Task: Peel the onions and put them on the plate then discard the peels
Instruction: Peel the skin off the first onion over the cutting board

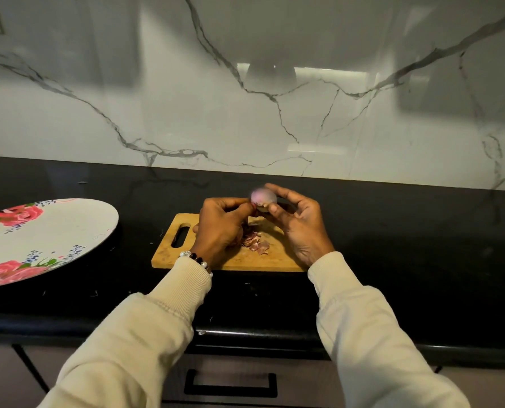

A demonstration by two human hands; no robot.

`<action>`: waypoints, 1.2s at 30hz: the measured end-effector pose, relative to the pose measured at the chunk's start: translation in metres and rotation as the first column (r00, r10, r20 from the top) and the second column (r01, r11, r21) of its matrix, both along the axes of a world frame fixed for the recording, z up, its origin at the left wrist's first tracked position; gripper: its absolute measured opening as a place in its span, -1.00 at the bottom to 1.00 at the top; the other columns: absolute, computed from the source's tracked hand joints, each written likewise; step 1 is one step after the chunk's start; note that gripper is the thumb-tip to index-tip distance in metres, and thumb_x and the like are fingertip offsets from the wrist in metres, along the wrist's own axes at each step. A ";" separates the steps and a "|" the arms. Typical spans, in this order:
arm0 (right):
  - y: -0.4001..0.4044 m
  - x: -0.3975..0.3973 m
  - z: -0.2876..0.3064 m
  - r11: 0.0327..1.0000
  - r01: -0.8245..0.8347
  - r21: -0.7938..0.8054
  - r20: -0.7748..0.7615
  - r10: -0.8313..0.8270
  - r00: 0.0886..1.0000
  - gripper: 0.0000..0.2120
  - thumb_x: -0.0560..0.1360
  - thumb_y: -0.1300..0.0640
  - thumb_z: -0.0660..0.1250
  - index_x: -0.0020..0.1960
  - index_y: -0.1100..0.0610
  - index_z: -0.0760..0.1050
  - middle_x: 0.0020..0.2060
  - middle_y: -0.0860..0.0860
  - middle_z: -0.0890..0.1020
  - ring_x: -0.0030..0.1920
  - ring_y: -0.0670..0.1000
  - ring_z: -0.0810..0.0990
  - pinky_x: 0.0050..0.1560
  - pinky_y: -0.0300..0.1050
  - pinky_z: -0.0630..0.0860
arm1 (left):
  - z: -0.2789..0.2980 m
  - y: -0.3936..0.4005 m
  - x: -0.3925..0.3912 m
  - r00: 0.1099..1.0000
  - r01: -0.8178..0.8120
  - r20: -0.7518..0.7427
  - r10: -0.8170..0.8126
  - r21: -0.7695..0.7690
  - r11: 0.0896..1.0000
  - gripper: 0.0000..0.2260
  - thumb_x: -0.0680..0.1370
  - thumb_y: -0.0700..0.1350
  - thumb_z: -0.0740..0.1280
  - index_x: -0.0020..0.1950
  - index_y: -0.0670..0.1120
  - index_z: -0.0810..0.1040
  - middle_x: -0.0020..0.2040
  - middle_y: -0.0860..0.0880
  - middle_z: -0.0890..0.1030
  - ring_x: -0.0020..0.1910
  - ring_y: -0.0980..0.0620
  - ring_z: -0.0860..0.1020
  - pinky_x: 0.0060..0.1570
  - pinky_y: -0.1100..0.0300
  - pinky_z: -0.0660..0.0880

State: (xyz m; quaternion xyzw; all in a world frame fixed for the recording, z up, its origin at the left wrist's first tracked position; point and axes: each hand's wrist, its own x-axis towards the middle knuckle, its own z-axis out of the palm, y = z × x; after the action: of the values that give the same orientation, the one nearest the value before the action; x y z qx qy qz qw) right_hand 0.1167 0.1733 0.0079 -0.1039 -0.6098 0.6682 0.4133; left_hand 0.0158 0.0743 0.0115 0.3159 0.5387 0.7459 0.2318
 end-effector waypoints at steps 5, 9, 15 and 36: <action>0.000 0.000 0.000 1.000 0.000 0.008 0.002 0.000 1.000 -0.67 0.49 0.45 0.34 0.18 0.16 0.60 0.18 0.19 0.63 0.19 0.16 0.63 0.18 0.09 0.60 | 0.001 0.000 0.001 1.000 -0.002 0.013 0.002 0.022 1.000 -0.87 0.52 -0.27 0.40 -0.04 -0.34 0.66 -0.20 -0.33 0.65 -0.32 -0.16 0.60 -0.17 -0.15 0.60; -0.001 0.000 0.000 1.000 -0.012 -0.004 -0.008 0.012 1.000 -0.67 0.48 0.43 0.35 0.18 0.17 0.59 0.19 0.21 0.62 0.19 0.15 0.63 0.16 0.05 0.61 | 0.000 -0.001 0.001 0.999 -0.032 -0.040 0.032 -0.002 0.999 -0.89 0.54 -0.29 0.38 -0.07 -0.33 0.67 -0.22 -0.31 0.65 -0.32 -0.16 0.57 -0.18 -0.15 0.59; 0.001 -0.002 -0.001 1.000 -0.003 -0.007 0.023 0.003 1.000 -0.69 0.47 0.39 0.39 0.12 0.09 0.64 0.19 0.18 0.62 0.21 0.14 0.62 0.18 0.09 0.60 | -0.010 0.001 -0.008 0.913 -0.201 -0.381 0.142 -0.117 0.973 -0.84 0.44 0.03 0.38 -0.21 0.02 0.72 -0.33 -0.02 0.68 -0.28 -0.08 0.64 -0.10 -0.34 0.53; 0.009 -0.006 -0.005 0.998 0.067 -0.004 0.086 -0.066 0.994 -0.67 0.49 0.42 0.36 0.20 0.17 0.61 0.14 0.14 0.67 0.18 0.11 0.64 0.20 0.08 0.59 | -0.009 0.004 -0.010 0.669 -0.533 -0.663 0.335 -0.114 0.839 -0.88 0.47 0.09 0.40 -0.18 0.09 0.67 -0.20 0.13 0.64 0.06 0.03 0.52 0.03 0.09 0.10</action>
State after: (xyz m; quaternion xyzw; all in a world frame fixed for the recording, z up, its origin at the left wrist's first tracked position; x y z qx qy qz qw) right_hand 0.1103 0.1820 0.0032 -0.1541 -0.6209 0.6511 0.4084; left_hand 0.0060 0.0780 0.0027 0.3646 0.7498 0.5431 -0.0998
